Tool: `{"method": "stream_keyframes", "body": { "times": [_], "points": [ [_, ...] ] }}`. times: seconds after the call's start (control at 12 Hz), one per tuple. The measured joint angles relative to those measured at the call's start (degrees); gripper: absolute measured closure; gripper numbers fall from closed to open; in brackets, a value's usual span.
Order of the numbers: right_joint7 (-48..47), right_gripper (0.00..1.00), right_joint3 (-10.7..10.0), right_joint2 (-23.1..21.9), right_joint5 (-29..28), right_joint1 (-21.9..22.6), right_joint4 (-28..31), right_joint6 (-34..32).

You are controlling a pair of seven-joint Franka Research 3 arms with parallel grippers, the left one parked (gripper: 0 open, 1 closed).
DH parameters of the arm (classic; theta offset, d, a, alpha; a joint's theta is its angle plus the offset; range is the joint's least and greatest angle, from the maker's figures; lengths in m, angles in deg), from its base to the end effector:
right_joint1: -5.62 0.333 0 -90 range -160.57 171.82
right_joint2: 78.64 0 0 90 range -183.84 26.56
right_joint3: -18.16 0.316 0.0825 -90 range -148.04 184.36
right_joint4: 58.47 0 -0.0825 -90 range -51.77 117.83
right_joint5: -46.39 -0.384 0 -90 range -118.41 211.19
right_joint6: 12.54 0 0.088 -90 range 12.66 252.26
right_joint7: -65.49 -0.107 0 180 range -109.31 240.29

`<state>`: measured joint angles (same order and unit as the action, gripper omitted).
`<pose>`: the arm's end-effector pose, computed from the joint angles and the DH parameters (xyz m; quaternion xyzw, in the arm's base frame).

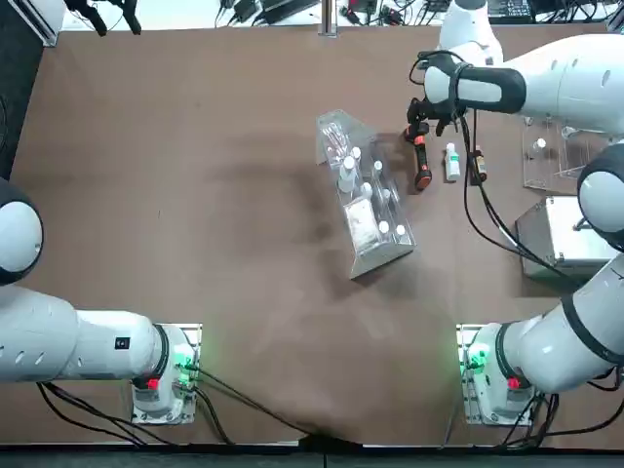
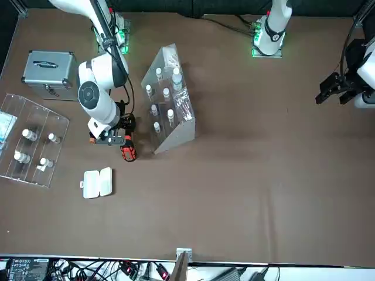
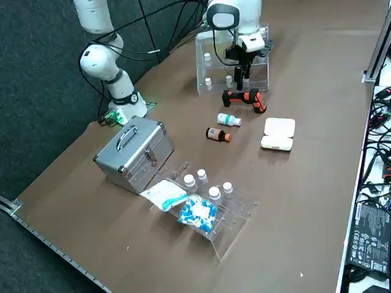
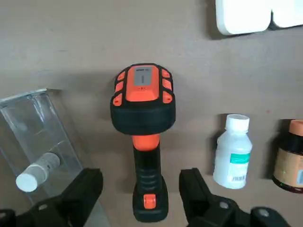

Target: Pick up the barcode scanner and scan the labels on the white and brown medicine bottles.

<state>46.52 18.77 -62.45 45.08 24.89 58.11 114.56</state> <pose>0.5474 0.1986 0.2981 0.9987 0.0005 -0.0501 0.0068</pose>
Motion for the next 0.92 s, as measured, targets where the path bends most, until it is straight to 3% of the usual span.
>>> {"method": "stream_keyframes", "body": {
  "times": [0.92],
  "points": [
    [-0.02,0.01,0.00,3.15,0.00,0.05,3.51,7.49]
  ]
}}
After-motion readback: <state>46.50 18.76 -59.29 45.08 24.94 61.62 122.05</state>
